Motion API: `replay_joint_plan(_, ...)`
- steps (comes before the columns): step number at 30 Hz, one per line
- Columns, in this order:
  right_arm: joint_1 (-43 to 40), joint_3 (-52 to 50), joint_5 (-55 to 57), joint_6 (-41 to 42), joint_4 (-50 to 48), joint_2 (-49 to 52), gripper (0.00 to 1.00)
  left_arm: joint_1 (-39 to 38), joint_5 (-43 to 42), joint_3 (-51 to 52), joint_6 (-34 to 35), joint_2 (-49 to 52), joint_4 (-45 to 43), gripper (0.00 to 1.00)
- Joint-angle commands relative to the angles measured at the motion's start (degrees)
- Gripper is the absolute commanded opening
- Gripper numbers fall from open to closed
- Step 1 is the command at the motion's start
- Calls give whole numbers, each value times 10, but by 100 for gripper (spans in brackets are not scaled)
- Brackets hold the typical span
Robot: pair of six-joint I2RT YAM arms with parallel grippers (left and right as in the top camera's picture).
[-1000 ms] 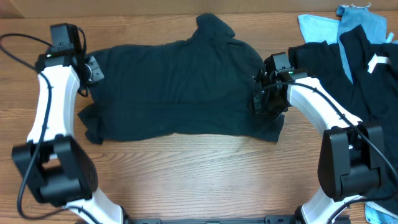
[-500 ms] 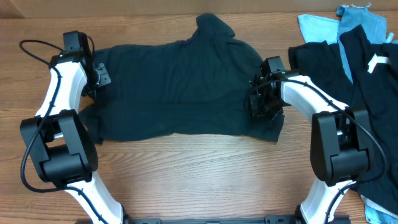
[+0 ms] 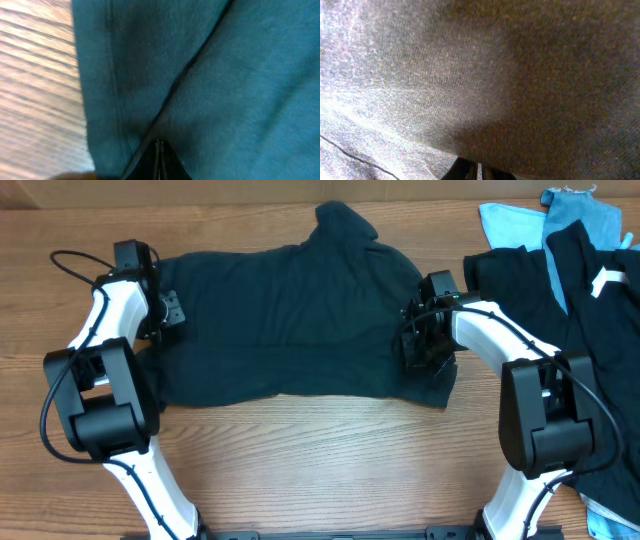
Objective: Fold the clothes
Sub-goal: 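Pull the shirt's left side outward with the left gripper to smooth it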
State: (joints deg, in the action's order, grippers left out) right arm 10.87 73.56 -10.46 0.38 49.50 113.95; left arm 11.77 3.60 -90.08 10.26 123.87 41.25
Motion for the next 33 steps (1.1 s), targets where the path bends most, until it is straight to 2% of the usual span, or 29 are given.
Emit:
replay_joint_plan(1,4,-9,-1,-2,5,31,7,10,-2,-1,-13,29,-15,4)
replay_joint_plan(10,4,-9,-1,-2,21,31,7,58,-7,-1,-10,100,-91,4)
replay_joint_plan(20,4,-9,-1,-2,33,31,7,70,-2,-1,-16,100,-263,4)
replay_joint_plan(22,4,-9,-1,-2,33,31,7,70,-3,-3,-22,99,-251,4)
replay_joint_plan(26,4,-9,-1,-2,33,31,7,72,-2,-42,-56,95,-175,4)
replay_joint_plan(31,4,-9,-1,-2,41,31,6,86,-10,-158,-64,94,-86,4)
replay_joint_plan(33,4,-9,-1,-2,42,31,6,86,-41,-194,-65,93,-42,4)
